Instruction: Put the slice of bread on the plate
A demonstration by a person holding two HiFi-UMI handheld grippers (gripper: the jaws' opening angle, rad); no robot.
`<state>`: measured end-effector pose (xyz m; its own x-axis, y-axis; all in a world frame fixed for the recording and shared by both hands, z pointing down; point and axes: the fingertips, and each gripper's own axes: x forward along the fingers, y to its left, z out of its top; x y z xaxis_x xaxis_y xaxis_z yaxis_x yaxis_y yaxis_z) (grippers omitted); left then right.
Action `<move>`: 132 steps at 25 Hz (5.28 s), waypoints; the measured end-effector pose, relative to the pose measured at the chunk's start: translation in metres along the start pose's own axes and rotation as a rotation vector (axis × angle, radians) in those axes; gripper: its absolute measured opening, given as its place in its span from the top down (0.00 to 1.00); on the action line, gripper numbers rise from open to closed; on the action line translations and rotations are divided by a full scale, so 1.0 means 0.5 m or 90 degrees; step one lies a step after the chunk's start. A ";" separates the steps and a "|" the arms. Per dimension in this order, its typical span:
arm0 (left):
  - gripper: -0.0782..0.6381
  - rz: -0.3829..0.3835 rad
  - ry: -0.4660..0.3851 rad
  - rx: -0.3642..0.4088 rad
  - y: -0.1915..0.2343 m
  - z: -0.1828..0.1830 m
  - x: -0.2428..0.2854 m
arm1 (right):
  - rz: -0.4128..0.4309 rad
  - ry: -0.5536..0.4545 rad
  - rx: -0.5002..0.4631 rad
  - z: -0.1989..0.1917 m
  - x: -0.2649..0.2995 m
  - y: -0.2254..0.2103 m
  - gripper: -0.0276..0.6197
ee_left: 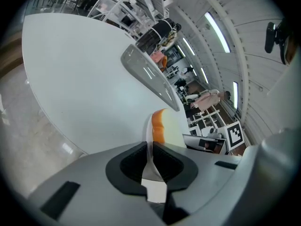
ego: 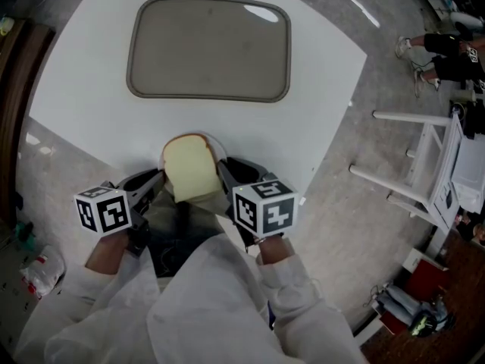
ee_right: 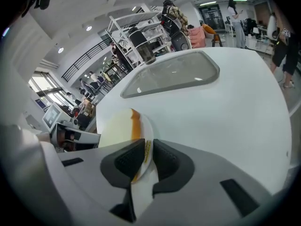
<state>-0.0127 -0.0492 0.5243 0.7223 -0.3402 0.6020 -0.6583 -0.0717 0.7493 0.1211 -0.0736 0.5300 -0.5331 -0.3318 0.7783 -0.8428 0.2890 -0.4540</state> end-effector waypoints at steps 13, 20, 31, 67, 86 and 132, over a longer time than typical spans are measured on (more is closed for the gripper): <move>0.84 0.005 -0.001 0.016 -0.012 0.027 -0.008 | 0.008 0.014 0.003 0.018 -0.007 0.002 0.87; 0.84 -0.006 0.026 0.008 -0.008 0.054 -0.008 | 0.024 0.019 0.025 0.050 -0.017 0.007 0.88; 0.84 -0.047 0.049 0.054 -0.013 0.266 0.012 | 0.036 0.012 0.079 0.231 0.032 0.001 0.89; 0.83 0.009 0.050 0.217 -0.011 0.593 0.219 | -0.032 0.011 0.126 0.510 0.157 -0.179 0.88; 0.79 0.066 0.055 0.330 -0.004 0.585 0.215 | -0.120 -0.039 0.054 0.517 0.142 -0.183 0.88; 0.88 -0.104 -0.169 0.487 -0.306 0.197 -0.126 | 0.072 -0.325 -0.223 0.238 -0.251 0.265 0.93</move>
<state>0.0216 -0.1092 0.3442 0.8103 -0.4737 0.3450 -0.5812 -0.7251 0.3694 0.0672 -0.1005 0.3206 -0.6590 -0.6434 0.3895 -0.7506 0.5961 -0.2851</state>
